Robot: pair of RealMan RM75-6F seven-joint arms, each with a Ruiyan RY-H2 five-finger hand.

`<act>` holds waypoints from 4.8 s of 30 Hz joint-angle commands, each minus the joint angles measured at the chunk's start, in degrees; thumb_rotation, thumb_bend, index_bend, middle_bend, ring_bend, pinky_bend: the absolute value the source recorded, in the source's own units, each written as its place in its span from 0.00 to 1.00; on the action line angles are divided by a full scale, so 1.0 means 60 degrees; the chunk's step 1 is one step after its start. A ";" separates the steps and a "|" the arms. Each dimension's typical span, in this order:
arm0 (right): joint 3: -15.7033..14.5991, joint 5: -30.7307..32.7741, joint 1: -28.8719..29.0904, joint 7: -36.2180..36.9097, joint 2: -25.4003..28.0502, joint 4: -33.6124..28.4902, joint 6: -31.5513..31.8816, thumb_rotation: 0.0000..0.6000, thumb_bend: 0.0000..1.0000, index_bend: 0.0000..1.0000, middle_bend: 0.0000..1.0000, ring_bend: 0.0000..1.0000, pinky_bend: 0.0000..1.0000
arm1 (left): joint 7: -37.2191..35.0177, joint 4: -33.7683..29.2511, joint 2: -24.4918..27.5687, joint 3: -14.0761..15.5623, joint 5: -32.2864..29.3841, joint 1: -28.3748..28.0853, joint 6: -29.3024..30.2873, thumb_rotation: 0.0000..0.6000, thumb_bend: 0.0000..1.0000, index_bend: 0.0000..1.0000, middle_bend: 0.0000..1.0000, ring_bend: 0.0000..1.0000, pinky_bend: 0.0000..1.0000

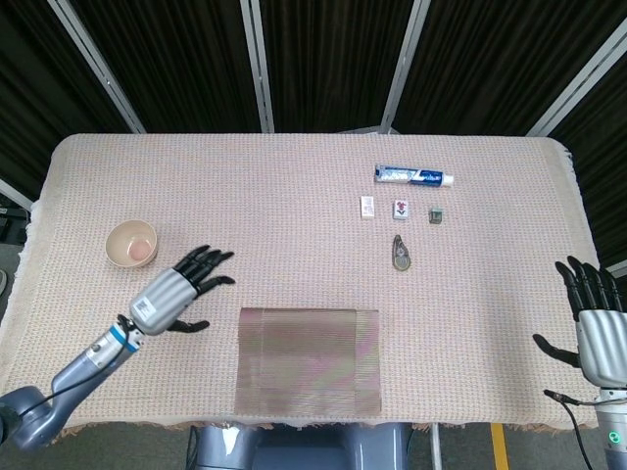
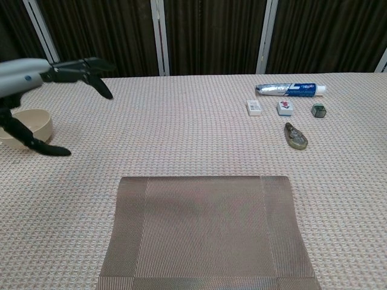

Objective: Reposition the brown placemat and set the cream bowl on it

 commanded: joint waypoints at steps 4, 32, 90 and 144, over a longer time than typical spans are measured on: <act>-0.0006 0.0102 -0.0006 -0.0002 -0.0023 0.0062 -0.0058 1.00 0.00 0.00 0.00 0.00 0.00 | 0.0590 -0.0196 -0.0801 0.0905 0.0866 -0.0330 -0.0742 1.00 0.19 0.28 0.00 0.00 0.00; -0.0052 0.0060 -0.0020 0.0116 -0.0013 0.0084 -0.0075 1.00 0.00 0.00 0.00 0.00 0.00 | -0.0405 0.2770 -0.2518 0.2963 0.2361 0.0401 0.1050 1.00 0.23 0.36 0.00 0.00 0.00; -0.0028 0.0152 -0.0037 0.0209 0.0057 0.0012 -0.0098 1.00 0.00 0.00 0.00 0.00 0.00 | 0.0130 0.3115 -0.3307 0.2927 0.1931 -0.0071 0.0505 1.00 0.31 0.40 0.00 0.00 0.00; -0.0019 0.0203 -0.0030 0.0233 0.0112 -0.0002 -0.0144 1.00 0.00 0.00 0.00 0.00 0.00 | 0.0540 0.1662 -0.2930 0.1519 0.0866 -0.0738 0.0364 1.00 0.31 0.45 0.00 0.00 0.00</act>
